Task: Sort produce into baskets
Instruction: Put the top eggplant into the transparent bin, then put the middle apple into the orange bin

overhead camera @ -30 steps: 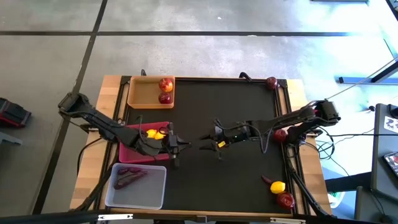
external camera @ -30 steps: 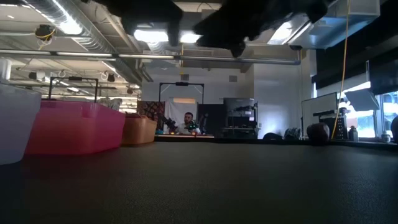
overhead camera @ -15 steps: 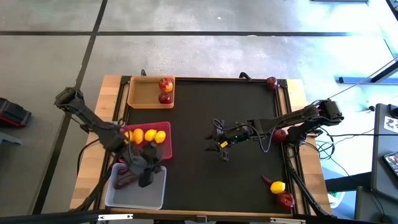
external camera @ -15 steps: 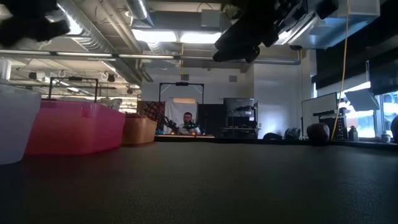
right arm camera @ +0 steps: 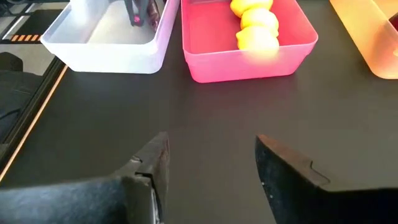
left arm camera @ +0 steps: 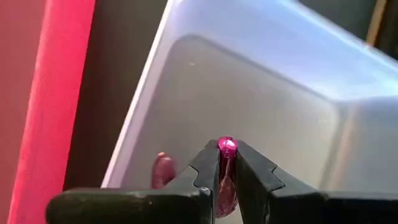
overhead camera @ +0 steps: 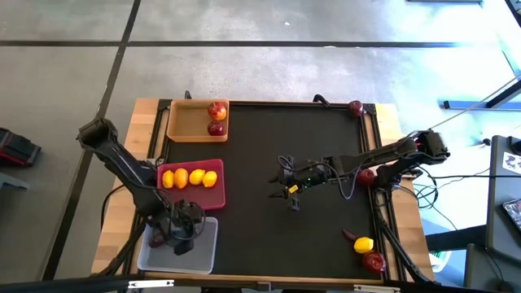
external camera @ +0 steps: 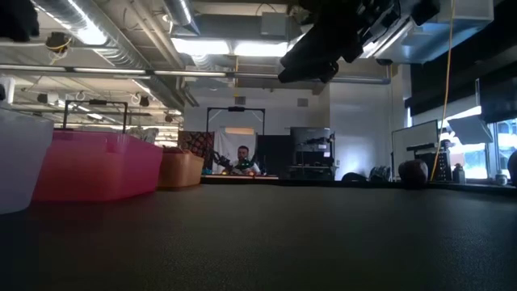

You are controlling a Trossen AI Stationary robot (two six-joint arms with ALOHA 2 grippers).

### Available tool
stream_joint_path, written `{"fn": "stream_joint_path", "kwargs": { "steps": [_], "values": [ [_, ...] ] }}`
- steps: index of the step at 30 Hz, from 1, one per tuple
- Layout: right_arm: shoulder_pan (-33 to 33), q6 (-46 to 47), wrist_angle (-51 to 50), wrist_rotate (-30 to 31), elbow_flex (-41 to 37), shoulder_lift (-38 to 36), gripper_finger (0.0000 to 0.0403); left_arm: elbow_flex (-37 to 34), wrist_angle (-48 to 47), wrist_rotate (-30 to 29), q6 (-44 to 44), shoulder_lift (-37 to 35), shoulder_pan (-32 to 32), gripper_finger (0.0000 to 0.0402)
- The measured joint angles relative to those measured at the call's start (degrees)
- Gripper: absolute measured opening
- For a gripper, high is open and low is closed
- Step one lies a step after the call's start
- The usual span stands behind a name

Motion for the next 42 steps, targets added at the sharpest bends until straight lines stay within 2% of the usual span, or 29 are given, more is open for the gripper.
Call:
{"fn": "stream_joint_path", "kwargs": {
  "steps": [8, 11, 16, 19, 21, 23, 28, 31, 34, 39, 42],
  "values": [
    [0.0, 0.0, -0.2, 0.0, 0.0, 0.0, 0.0186, -0.7, -0.6, -0.1, -1.1, 3.1, 2.0, 0.0042],
    [0.0, 0.0, -0.6, 0.0, 0.0, 0.0, 0.0186, -0.7, -0.8, 0.0, -1.1, 3.2, 2.6, 0.0071],
    [0.0, 0.0, -0.9, 0.0, 0.0, 0.0, 0.0186, -0.7, -0.8, 0.0, -1.1, 3.2, 3.0, 0.0145],
    [0.0, 0.0, -1.4, 0.0, 0.0, 0.0, 0.0186, -0.7, -0.8, 3.4, -1.0, 2.7, 3.3, 0.0178],
    [0.0, 0.0, -1.3, 0.0, 0.0, 0.0, 0.0186, -0.5, -1.0, 7.7, -0.7, 2.0, 4.0, 0.019],
    [0.0, 0.0, -1.2, 0.0, 0.0, 0.0, 0.0186, 0.1, -0.8, 9.7, -1.1, 1.0, 4.3, 0.0196],
    [0.0, -0.1, -2.2, 0.0, 0.0, -0.1, 0.0186, 1.9, -0.6, 9.9, 0.3, -3.5, 4.6, 0.0198],
    [0.4, 0.7, -5.4, -0.8, 0.0, -2.1, 0.0186, 3.0, -0.4, 6.1, 2.7, -6.8, 4.9, 0.0198],
    [0.4, 3.2, -10.9, -1.1, 0.0, -6.1, 0.0186, 3.4, -0.3, -2.5, 7.2, -9.9, 5.6, 0.0198],
    [0.4, 9.6, -24.9, -0.8, 0.0, -15.5, 0.0186, 3.5, -0.1, -16.2, 16.0, -12.2, 7.3, 0.0198],
    [0.4, 14.3, -34.1, 2.3, 0.0, -21.4, 0.0186, 3.5, -0.1, -20.6, 19.4, -12.2, 8.6, 0.0198]
  ]
}}
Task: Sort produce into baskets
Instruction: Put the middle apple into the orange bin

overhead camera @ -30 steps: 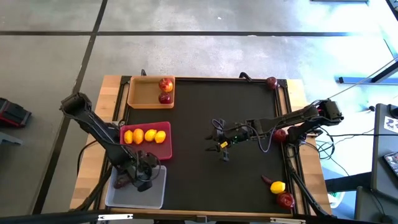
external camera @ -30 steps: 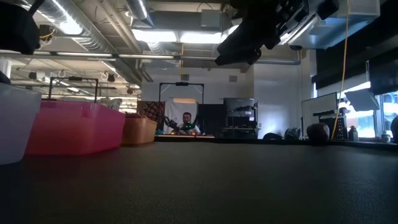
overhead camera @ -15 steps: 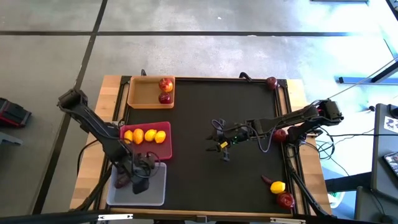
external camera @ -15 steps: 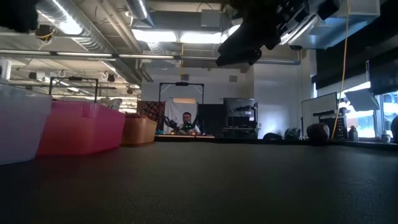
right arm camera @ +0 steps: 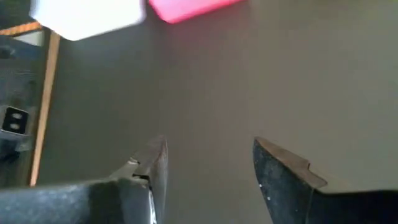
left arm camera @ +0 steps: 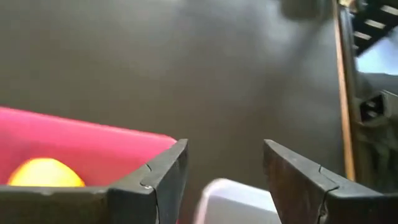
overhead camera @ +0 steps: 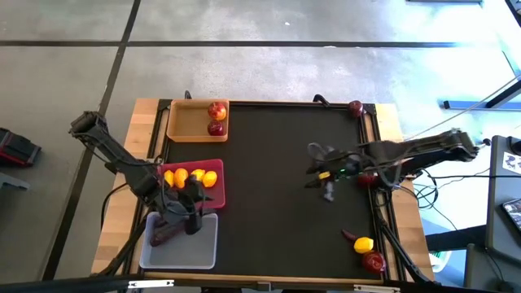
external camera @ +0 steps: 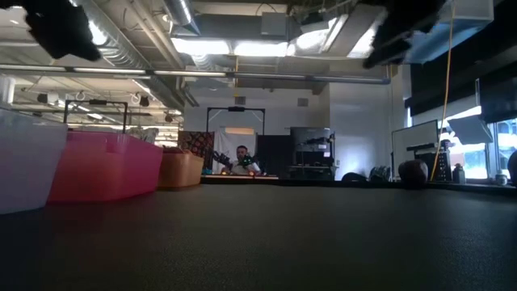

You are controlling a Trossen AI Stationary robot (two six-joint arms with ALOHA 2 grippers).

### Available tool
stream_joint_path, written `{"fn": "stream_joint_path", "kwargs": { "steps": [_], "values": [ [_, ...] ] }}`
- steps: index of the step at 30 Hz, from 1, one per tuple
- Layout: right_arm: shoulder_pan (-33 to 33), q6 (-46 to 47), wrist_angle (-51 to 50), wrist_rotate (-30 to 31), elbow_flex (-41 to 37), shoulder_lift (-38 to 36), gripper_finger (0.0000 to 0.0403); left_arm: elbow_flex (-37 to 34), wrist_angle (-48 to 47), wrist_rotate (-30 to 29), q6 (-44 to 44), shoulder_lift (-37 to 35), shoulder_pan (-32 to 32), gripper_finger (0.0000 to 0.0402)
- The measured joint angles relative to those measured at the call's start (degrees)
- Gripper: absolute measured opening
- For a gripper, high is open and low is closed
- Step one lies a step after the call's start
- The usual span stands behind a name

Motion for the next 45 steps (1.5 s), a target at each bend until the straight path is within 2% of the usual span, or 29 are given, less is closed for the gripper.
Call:
{"fn": "stream_joint_path", "kwargs": {
  "steps": [6, 8, 11, 15, 20, 25, 35, 41, 45],
  "values": [
    [0.0, 8.1, -17.0, 7.1, 0.0, -9.7, 0.0186, -0.1, 0.1, -0.8, 2.2, 0.3, 2.7, 0.0199],
    [0.0, 12.1, -21.3, 10.1, 0.0, -11.8, 0.0186, -0.2, -0.1, -0.8, 2.2, 0.4, 3.2, 0.0199],
    [-0.1, 15.3, -28.1, 11.2, 0.0, -13.1, 0.0191, -0.3, 0.0, -0.8, 2.2, 0.4, 3.6, 0.0199],
    [-3.4, 15.8, -35.0, 9.1, 0.0, -11.7, 0.0232, -0.3, -0.1, -0.8, 2.4, 0.4, 4.2, 0.0199],
    [-10.2, 11.9, -43.0, 1.6, 0.0, -7.3, 0.0308, -0.3, 0.0, 0.3, 2.3, 0.4, 4.3, 0.0199],
    [-14.0, 9.3, -53.5, 1.3, 0.0, -1.8, 0.0345, -0.3, 0.0, 0.6, 1.8, 0.4, 4.3, 0.0199],
    [-14.3, 4.7, -54.0, 1.0, 0.0, 5.6, 0.0338, -0.3, 0.0, 0.6, 1.8, 0.4, 4.3, 0.0199],
    [-14.3, 1.8, -53.8, -1.6, -0.4, 9.8, 0.0335, -0.3, 0.0, 0.6, 1.8, 0.4, 4.2, 0.0199],
    [-14.3, -1.0, -52.7, -4.6, -3.8, 11.5, 0.0335, -0.3, -0.1, 0.6, 2.1, 0.4, 4.2, 0.0199]
  ]
}}
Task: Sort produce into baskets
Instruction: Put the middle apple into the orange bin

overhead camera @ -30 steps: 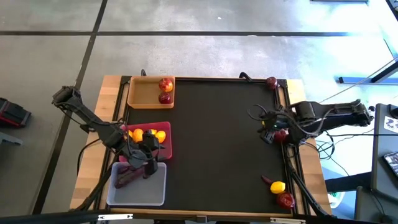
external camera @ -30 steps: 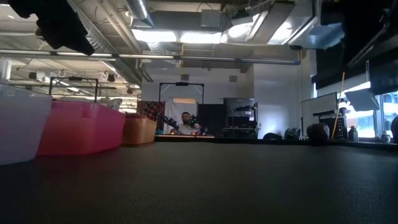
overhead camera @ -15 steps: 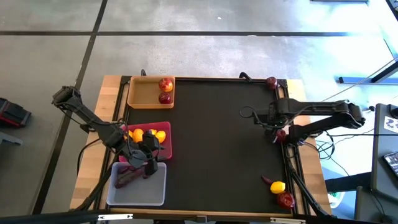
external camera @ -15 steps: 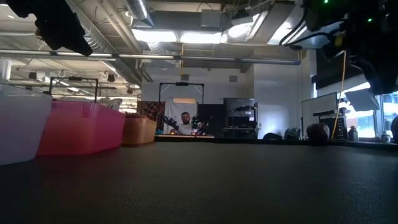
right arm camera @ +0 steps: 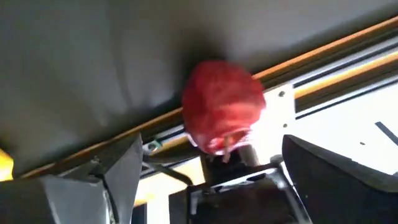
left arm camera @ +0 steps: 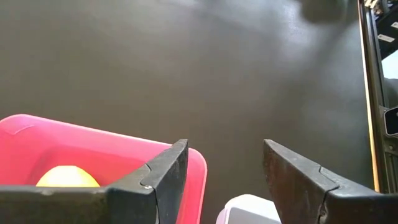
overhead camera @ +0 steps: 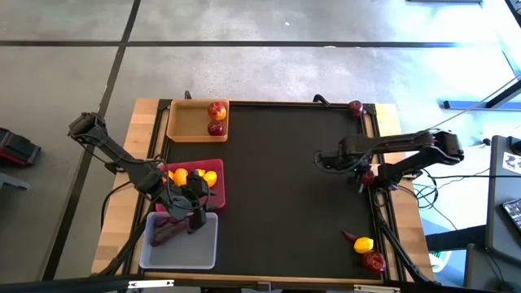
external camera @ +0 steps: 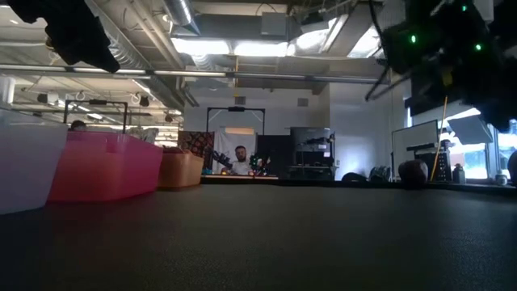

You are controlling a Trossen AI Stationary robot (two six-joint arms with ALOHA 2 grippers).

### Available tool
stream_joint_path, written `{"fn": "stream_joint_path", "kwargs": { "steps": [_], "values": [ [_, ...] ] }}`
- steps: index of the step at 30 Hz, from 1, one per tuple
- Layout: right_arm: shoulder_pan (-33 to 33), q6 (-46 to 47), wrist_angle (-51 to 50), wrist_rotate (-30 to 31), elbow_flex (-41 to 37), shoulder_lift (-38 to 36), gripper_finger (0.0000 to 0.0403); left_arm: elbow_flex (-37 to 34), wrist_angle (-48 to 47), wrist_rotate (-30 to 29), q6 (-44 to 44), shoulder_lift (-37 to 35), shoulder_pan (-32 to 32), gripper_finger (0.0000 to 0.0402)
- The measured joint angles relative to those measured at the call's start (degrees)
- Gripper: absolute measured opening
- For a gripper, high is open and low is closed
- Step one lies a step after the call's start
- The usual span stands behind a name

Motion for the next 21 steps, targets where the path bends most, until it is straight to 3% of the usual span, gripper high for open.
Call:
{"fn": "stream_joint_path", "kwargs": {
  "steps": [6, 17, 21],
  "values": [
    [0.0, -1.3, 1.0, -1.1, -4.5, 2.6, 0.0335, 0.0, 0.0, 0.0, 0.6, 0.0, 0.0, 0.0198],
    [0.0, -4.0, 4.4, 2.4, -9.1, 9.1, 0.0333, 0.0, 1.4, -0.5, 1.6, 0.0, 0.0, 0.0198],
    [0.0, -4.9, 5.5, 3.5, -9.3, 11.1, 0.0293, 0.0, 1.4, -0.5, 1.6, 0.0, 0.0, 0.0198]
  ]
}}
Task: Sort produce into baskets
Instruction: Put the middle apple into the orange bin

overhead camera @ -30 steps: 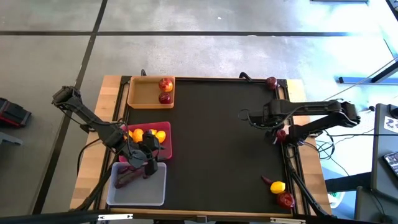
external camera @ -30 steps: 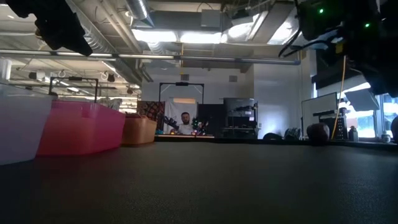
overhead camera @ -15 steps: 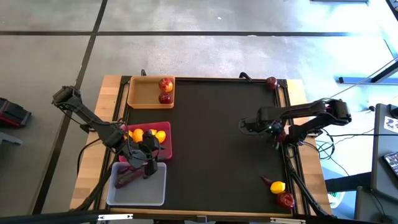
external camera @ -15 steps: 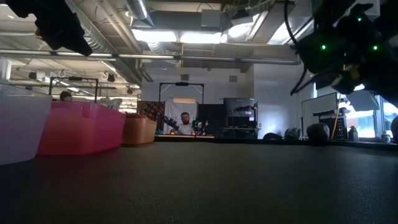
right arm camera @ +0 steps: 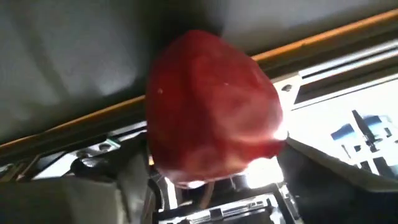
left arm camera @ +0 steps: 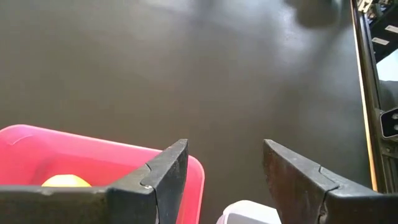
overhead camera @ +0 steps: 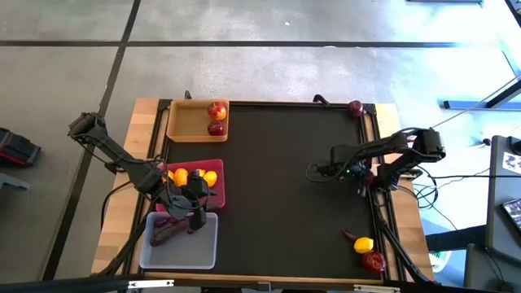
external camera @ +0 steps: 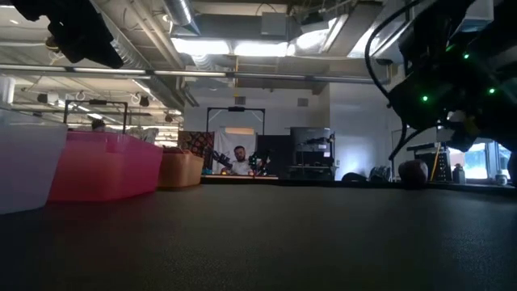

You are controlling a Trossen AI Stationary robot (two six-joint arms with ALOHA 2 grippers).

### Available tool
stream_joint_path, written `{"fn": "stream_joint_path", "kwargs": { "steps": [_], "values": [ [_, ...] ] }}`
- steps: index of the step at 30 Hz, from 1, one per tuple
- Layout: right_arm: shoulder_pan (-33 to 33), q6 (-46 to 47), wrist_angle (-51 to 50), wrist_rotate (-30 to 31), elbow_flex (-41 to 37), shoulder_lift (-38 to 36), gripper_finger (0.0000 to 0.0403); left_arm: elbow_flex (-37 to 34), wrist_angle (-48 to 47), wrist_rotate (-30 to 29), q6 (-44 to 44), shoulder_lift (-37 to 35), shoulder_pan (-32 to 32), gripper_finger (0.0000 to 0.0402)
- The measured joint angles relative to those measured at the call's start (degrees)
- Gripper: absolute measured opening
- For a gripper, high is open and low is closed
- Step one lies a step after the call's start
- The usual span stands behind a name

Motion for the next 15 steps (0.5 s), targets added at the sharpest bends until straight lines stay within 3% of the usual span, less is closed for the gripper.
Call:
{"fn": "stream_joint_path", "kwargs": {
  "steps": [9, 15],
  "values": [
    [0.1, -2.3, 0.1, 1.9, 4.3, -0.3, 0.0122, 0.0, 0.0, 0.0, 0.7, 0.0, 0.0, 0.0198],
    [0.9, -1.1, 4.5, 1.9, 13.8, -3.6, 0.0111, 0.0, 0.0, -3.2, 0.7, 0.0, 0.1, 0.0198]
  ]
}}
